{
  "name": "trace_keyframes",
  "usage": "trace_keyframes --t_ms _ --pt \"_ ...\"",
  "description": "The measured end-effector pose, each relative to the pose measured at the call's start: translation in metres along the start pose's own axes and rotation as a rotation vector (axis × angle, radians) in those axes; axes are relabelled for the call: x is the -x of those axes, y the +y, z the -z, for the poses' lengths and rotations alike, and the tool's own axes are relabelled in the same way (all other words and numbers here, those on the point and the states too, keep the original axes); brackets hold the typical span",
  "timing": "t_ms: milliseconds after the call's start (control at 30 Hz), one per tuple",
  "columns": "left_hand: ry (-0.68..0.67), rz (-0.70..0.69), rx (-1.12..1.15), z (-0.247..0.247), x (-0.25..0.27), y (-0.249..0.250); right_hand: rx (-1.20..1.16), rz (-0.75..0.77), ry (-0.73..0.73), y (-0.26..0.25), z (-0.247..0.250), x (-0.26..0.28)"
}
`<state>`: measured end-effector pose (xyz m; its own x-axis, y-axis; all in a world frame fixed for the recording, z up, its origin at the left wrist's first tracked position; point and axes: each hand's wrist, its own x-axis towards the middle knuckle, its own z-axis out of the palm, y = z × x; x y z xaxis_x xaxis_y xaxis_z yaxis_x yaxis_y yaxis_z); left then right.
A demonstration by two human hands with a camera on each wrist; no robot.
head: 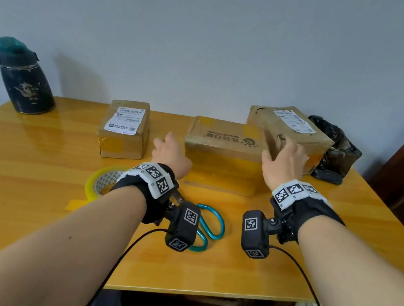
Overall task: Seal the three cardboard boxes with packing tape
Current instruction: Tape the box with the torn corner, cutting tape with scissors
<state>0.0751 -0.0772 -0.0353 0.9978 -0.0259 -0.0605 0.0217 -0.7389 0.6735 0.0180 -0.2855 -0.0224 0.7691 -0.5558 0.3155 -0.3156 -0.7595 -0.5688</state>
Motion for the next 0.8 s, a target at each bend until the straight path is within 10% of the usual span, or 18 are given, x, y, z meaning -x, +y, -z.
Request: trace_keyframes --t_ms 300,400,800 --pt "-0.12 0.159 0.561 0.014 -0.012 0.001 -0.277 -0.425 -0.098 0.002 -0.015 -0.013" --pt "0.009 0.241 0.53 0.018 -0.023 0.0 -0.414 -0.497 -0.34 0.0 -0.012 -0.013" --pt "-0.212 0.176 0.662 0.002 -0.086 0.013 -0.56 -0.607 -0.917 -0.008 -0.017 -0.047"
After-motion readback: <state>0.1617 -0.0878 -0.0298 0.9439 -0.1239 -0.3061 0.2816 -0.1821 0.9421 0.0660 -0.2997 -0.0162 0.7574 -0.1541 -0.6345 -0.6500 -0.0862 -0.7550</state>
